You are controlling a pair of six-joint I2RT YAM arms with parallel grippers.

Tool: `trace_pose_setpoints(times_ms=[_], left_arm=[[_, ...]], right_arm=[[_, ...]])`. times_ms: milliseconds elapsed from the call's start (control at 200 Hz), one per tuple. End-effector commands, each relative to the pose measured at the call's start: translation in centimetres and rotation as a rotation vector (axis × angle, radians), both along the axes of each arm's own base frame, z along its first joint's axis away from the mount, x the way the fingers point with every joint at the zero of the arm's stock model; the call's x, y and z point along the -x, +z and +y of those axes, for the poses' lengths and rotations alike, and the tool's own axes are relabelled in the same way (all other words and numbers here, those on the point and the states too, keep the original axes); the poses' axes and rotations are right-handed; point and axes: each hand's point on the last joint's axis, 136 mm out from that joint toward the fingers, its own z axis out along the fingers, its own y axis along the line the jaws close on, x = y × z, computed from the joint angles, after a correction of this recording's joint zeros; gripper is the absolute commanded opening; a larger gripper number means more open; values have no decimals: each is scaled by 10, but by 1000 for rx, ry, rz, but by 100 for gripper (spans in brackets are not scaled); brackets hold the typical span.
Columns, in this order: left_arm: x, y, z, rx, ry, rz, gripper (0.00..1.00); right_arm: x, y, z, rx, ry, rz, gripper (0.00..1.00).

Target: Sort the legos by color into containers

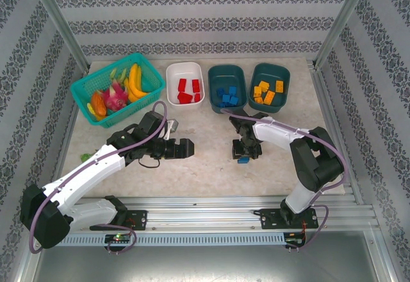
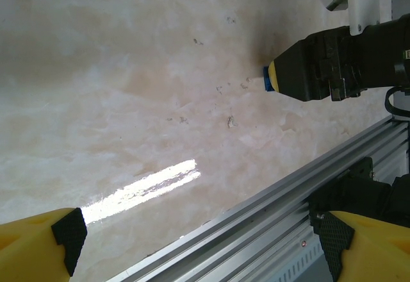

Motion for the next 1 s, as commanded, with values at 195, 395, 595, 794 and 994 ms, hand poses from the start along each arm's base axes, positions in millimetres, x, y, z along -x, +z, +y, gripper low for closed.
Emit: trace_pose_setpoints(times_ms=[195,395,595,794,994], left_arm=[[-49,55,-21,98,103,-77,96],[-110,76,-27,129,171,-109,96],[-169,78,-22,120,221,-137,96],[-220,71,-23,139,234,-166,95],[-257,65,-31,152,228,-184,95]], right_arm=[[-72,96,35,-90,13,-241,34],[-154,134,60,-155,-6,-362,33],[-230,131,65,-155,-21,-432,32],[-290,118,60,-156,-23,-481,32],[-330,94,50,-153,-41,-507,33]])
